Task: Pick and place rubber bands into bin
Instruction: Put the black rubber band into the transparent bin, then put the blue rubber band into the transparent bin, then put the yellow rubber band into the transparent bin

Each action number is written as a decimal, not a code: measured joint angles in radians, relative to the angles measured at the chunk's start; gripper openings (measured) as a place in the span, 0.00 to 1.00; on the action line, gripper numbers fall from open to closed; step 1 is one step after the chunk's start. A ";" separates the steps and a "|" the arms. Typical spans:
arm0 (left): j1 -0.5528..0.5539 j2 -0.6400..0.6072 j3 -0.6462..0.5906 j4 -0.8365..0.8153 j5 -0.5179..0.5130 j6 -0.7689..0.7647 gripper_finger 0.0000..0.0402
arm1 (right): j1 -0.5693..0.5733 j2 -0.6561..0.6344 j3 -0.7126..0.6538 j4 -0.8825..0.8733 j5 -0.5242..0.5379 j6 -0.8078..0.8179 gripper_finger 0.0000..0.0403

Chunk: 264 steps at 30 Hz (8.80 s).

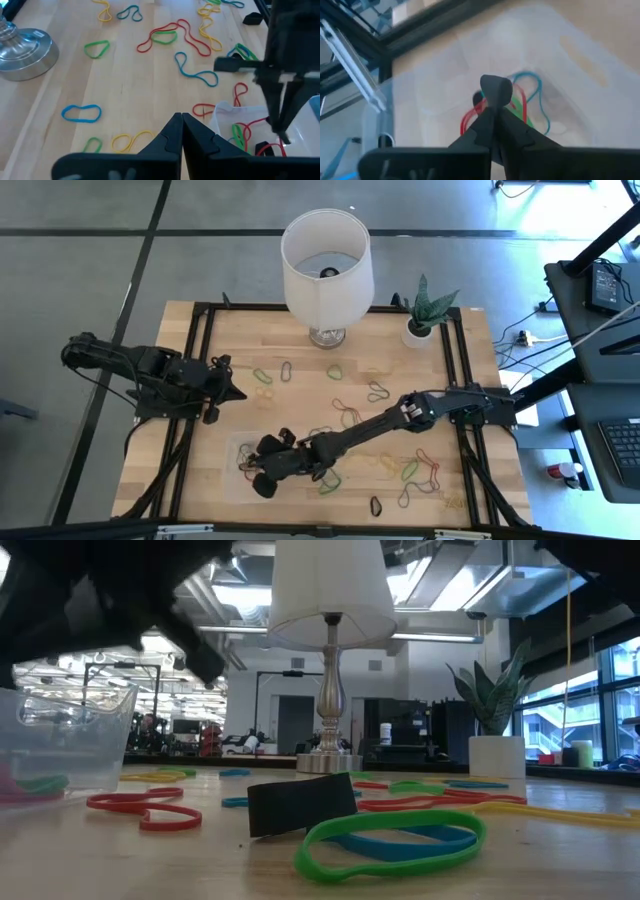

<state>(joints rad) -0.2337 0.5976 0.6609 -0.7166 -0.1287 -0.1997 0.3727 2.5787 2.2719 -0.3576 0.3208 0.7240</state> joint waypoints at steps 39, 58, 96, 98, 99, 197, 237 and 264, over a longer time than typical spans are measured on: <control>0.000 0.096 0.000 0.012 0.036 -0.052 0.01 | 0.085 -0.125 0.056 -0.594 0.221 0.103 0.01; 0.003 0.471 0.066 0.194 -0.021 -0.031 0.00 | 0.203 -0.711 -1.133 0.189 0.238 0.287 0.00; 0.444 1.011 0.360 0.139 0.011 -0.382 0.27 | 0.206 -1.513 -1.950 0.510 -0.003 0.109 0.00; 0.458 1.041 0.360 0.127 0.006 -0.385 0.26 | 0.205 -1.510 -1.950 0.530 0.003 0.123 0.00; 0.466 1.058 0.360 0.130 0.013 -0.382 0.26 | 0.205 -1.510 -1.949 0.530 0.020 0.139 0.00; 0.300 1.060 0.654 -0.277 0.008 -0.379 0.01 | 0.166 -1.508 -1.949 0.629 0.151 0.152 0.04; -0.395 0.912 0.411 -0.220 0.121 -0.489 0.01 | 0.166 -1.508 -1.949 0.626 0.183 0.345 0.01; -0.384 0.912 0.393 -0.224 0.107 -0.753 0.24 | 0.160 -1.508 -1.949 0.620 0.186 0.136 0.02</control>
<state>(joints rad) -0.6181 1.5097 1.0534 -0.9410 -0.0216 -0.9523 0.5326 1.0706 0.3229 0.2620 0.5064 0.8603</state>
